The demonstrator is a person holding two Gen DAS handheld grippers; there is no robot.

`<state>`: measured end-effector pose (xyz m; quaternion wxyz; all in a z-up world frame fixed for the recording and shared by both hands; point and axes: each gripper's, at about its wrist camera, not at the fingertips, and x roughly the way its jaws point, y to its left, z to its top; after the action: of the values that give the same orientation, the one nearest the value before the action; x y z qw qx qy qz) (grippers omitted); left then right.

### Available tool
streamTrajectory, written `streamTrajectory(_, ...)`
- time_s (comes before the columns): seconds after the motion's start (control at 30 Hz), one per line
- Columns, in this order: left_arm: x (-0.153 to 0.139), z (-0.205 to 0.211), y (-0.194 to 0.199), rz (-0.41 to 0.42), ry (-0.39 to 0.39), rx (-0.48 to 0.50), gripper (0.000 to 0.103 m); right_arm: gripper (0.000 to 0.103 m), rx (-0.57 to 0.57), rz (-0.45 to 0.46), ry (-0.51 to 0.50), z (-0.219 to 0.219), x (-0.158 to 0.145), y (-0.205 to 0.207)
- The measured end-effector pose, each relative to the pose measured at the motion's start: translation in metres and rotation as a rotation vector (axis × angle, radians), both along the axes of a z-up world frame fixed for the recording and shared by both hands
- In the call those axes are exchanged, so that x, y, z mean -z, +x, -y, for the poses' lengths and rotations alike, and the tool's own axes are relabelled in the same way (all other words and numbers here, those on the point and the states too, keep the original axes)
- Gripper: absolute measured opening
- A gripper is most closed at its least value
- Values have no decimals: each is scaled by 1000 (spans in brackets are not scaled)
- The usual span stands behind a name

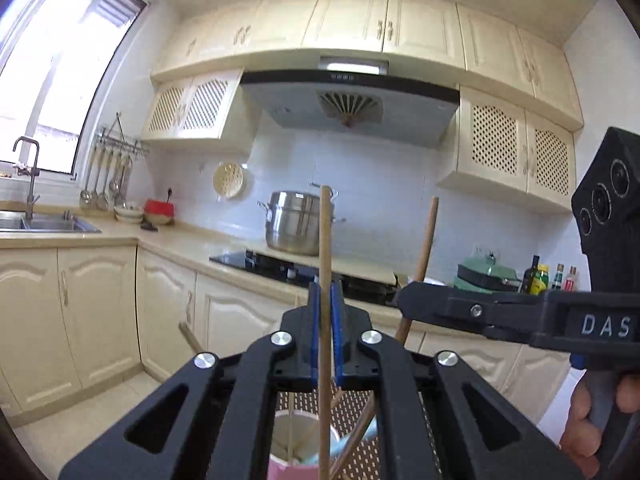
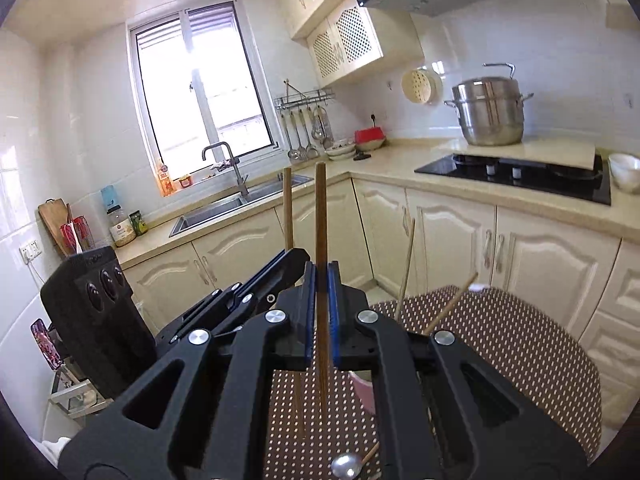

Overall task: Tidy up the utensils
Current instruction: 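Lift the held chopsticks with both tools up above the pink cup, then lower the chopsticks into the pink cup and open both tools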

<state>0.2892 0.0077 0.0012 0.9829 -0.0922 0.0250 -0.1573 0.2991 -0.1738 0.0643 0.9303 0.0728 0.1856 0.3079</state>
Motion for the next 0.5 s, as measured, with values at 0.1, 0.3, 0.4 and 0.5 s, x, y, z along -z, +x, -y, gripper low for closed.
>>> streamTrajectory(0.1,-4,-1,11,40,-10,-26,6,6,13,28,-13,2,-13,13)
streamTrajectory(0.3,0,-3,37,74,-58,-60,6,6,32,57,-26,11,-24,33)
streamTrajectory(0.4,4,1,48,82,-72,-78,6,6,34,56,-31,14,-22,43)
streamTrajectory(0.5,10,5,59,86,-71,-93,6,6,26,42,-35,14,-14,49)
